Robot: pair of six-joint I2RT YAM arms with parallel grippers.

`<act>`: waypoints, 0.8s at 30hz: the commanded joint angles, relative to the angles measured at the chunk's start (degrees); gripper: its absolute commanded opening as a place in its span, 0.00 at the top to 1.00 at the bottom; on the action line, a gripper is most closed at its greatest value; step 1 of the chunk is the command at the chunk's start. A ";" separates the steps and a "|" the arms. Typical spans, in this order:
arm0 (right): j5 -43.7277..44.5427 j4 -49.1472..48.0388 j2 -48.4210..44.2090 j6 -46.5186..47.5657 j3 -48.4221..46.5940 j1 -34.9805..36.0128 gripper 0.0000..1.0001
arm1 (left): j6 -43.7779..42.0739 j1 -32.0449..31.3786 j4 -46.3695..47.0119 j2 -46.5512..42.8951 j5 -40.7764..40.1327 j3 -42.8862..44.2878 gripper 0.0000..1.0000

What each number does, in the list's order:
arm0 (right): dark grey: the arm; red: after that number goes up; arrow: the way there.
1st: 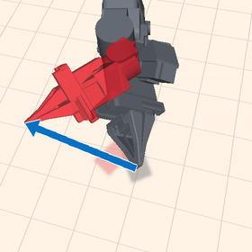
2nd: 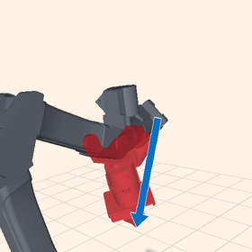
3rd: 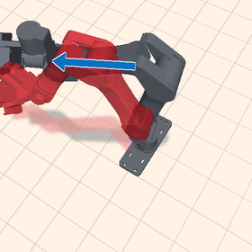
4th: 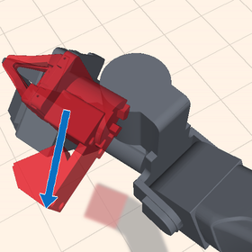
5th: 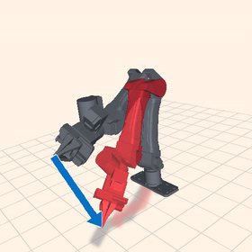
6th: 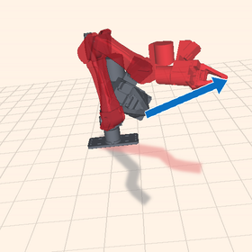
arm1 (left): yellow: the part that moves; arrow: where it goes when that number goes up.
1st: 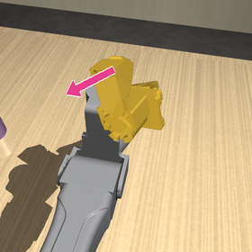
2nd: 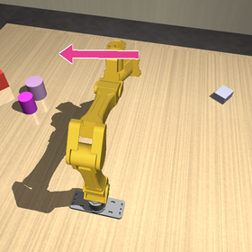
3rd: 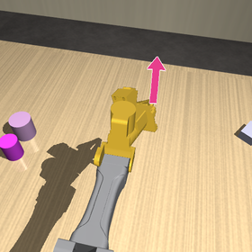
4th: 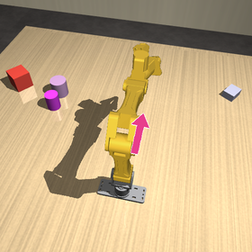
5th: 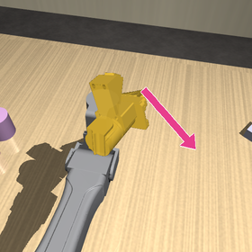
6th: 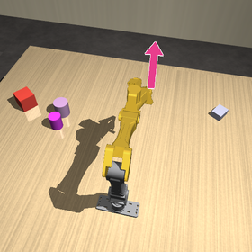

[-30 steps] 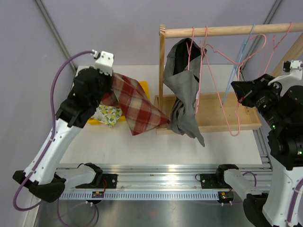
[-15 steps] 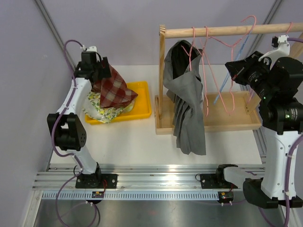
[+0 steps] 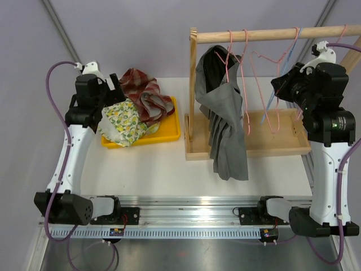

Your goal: Remove the skirt from the hanger

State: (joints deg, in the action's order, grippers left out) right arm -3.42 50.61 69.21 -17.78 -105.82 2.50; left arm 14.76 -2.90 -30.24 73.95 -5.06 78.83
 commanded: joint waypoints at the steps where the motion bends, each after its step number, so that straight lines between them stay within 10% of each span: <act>1: 4.72 0.63 -3.72 3.10 3.51 0.13 1.00 | -1.05 0.08 -0.17 -2.93 0.93 -3.15 0.01; 6: 10.70 2.73 -5.22 4.51 6.33 0.13 0.95 | 0.52 0.08 -0.35 -6.71 1.98 -7.37 0.01; 7: 11.24 3.09 -5.31 4.42 5.98 0.13 0.84 | 0.88 0.08 -0.35 -8.02 2.33 -8.94 0.01; 9: 11.59 3.44 -5.40 4.34 4.06 0.13 0.17 | 1.49 0.00 0.18 -9.43 3.38 -10.62 0.01; 10: 11.59 3.53 -5.31 4.25 3.09 0.13 0.09 | 1.50 0.00 0.18 -10.92 3.48 -11.93 0.01; 16: 4.76 5.99 -3.65 2.76 -9.30 0.13 0.01 | 0.79 -0.09 -2.81 -16.11 3.65 -14.66 0.01; 24: -26.36 -2.88 -1.80 -5.94 -9.32 0.13 0.03 | 0.61 -0.09 -0.52 -22.71 1.98 -25.02 0.01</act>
State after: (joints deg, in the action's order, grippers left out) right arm -15.99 52.75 65.36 -19.03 -115.74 2.50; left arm 15.29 -2.94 -33.21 51.20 -3.22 56.38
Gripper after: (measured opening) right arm 0.983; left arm 0.987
